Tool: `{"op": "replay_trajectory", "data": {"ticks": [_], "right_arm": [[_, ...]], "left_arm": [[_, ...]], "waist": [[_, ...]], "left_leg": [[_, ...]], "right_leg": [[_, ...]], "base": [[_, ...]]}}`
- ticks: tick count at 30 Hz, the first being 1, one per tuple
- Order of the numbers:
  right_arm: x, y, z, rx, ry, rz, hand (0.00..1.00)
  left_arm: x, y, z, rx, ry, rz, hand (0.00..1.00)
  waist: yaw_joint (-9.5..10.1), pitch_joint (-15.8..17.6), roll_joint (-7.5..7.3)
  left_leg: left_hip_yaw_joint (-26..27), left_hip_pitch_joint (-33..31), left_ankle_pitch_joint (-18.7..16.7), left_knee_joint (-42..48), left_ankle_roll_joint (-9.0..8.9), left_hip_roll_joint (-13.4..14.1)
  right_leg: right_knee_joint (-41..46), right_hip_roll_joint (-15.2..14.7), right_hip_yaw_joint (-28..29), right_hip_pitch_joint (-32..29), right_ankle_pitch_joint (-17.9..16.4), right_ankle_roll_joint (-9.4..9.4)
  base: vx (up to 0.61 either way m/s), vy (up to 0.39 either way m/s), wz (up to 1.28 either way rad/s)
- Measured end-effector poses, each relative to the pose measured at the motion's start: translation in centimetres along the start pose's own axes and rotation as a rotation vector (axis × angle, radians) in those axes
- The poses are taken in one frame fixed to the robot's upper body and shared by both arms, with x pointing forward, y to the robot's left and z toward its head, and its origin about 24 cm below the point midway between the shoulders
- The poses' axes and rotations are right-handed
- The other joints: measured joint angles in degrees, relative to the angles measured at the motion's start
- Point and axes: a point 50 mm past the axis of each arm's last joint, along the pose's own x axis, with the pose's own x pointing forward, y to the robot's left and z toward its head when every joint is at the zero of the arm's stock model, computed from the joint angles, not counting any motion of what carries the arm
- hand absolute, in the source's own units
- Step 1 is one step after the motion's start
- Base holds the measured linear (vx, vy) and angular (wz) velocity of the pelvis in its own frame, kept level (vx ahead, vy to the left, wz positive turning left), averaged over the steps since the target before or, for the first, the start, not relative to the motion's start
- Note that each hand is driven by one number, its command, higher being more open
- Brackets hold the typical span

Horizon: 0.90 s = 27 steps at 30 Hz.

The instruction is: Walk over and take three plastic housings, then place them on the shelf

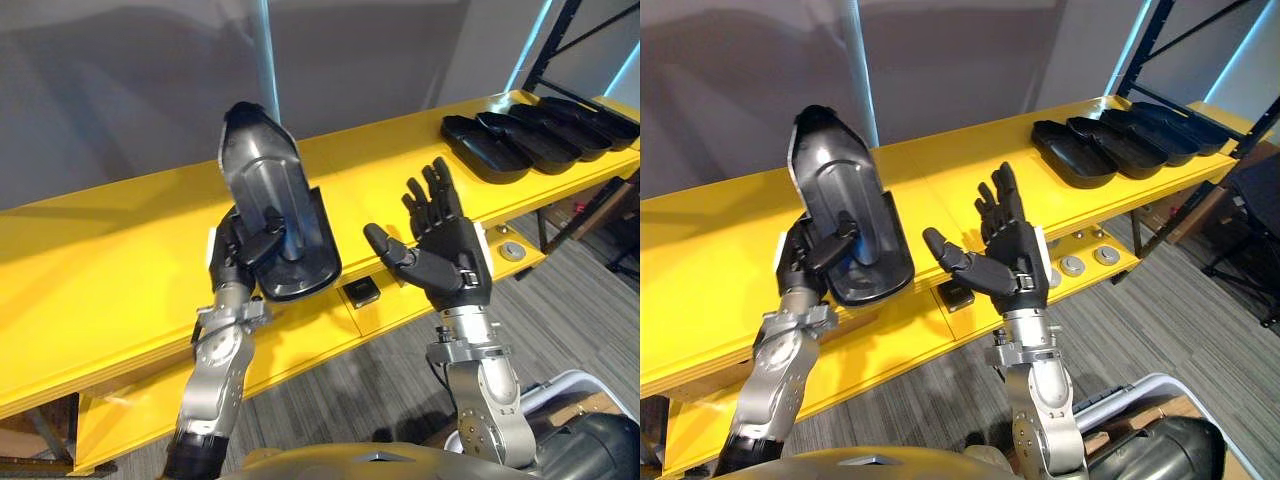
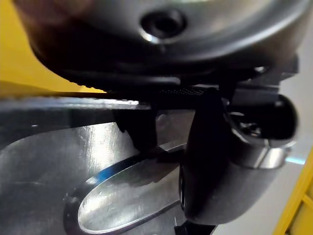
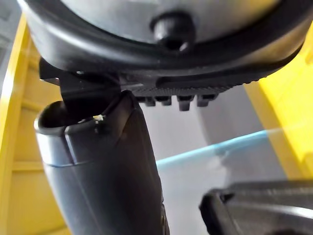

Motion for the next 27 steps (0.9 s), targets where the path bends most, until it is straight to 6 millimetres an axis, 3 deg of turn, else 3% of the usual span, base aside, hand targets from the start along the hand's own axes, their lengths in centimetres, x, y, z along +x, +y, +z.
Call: {"op": "replay_trajectory", "data": {"ticks": [2, 7, 12, 17, 20, 25, 26, 27], "right_arm": [[0.2, 0.5, -0.2, -0.002, 0.021, 0.050, 1.00], [0.2, 0.1, -0.4, -0.034, 0.061, 0.049, 1.00], [1.4, -0.2, 0.6, -0.091, 0.029, 0.089, 1.00], [2.4, 0.3, 2.4, -0.115, -0.056, 0.097, 1.00], [2.6, 0.7, 3.7, -0.111, -0.115, 0.108, 1.00], [2.9, 1.0, 4.0, -0.111, -0.134, 0.119, 1.00], [2.9, 1.0, 4.0, -0.111, -0.133, 0.118, 1.00], [2.9, 1.0, 4.0, -0.111, -0.133, 0.118, 1.00]], "left_arm": [[1.3, -0.2, 0.3, 0.015, -0.005, 0.013, 0.00], [3.3, 0.5, 2.4, -0.021, -0.066, 0.068, 0.00], [6.0, 1.8, 5.8, -0.009, -0.163, 0.170, 0.00], [7.4, 2.0, 7.1, -0.014, -0.185, 0.221, 0.00], [8.0, 2.0, 8.0, -0.055, -0.188, 0.228, 0.00], [9.0, 1.0, 10.7, -0.082, -0.261, 0.202, 0.00], [9.3, 0.9, 11.0, -0.081, -0.266, 0.200, 1.00], [9.5, 0.9, 11.2, -0.084, -0.269, 0.200, 1.00]], "waist": [[-1.38, 0.01, -0.02], [-2.33, 0.67, 0.45], [-3.08, 5.65, 0.91], [-3.59, 10.01, 0.03], [-4.20, 12.77, -0.55], [-4.11, 15.38, -0.88], [-4.07, 16.19, -0.93], [-4.10, 16.94, -0.90]], "left_leg": [[0.57, -0.14, 0.04, 0.00, -0.06, 0.00], [1.45, -2.11, 0.64, -0.03, -0.04, -0.26], [1.35, -4.83, 2.51, -0.85, 0.04, -1.01], [0.92, -8.29, 2.96, 0.46, -0.07, -0.82], [0.84, -10.17, 2.05, 2.79, -0.15, -0.61], [1.32, -12.96, -0.05, 7.42, 0.14, -0.01], [1.44, -13.29, -0.61, 8.58, 0.19, 0.20], [1.45, -13.62, -1.03, 9.44, 0.31, 0.29]], "right_leg": [[-0.79, 0.01, 0.30, -0.07, 0.62, -0.05], [-0.58, -0.05, 1.47, -2.77, 1.18, 0.05], [1.62, -0.67, 1.55, -6.96, 1.53, 0.02], [3.24, -0.62, 1.51, -10.49, 1.67, -0.20], [4.58, -0.61, 1.76, -12.04, 1.64, -0.25], [6.41, -0.42, 2.70, -14.02, 1.57, -0.28], [6.63, -0.30, 2.95, -14.13, 1.54, -0.28], [7.12, -0.28, 3.00, -14.31, 1.43, -0.32]], "base": [[-0.05, 0.017, -0.16], [-0.04, 0.012, -0.10], [-0.05, -0.004, 0.02], [-0.05, -0.014, 0.02], [-0.02, 0.005, -0.01], [-0.04, 0.029, -0.09], [-0.05, 0.019, -0.08], [-0.06, 0.016, -0.08]]}}
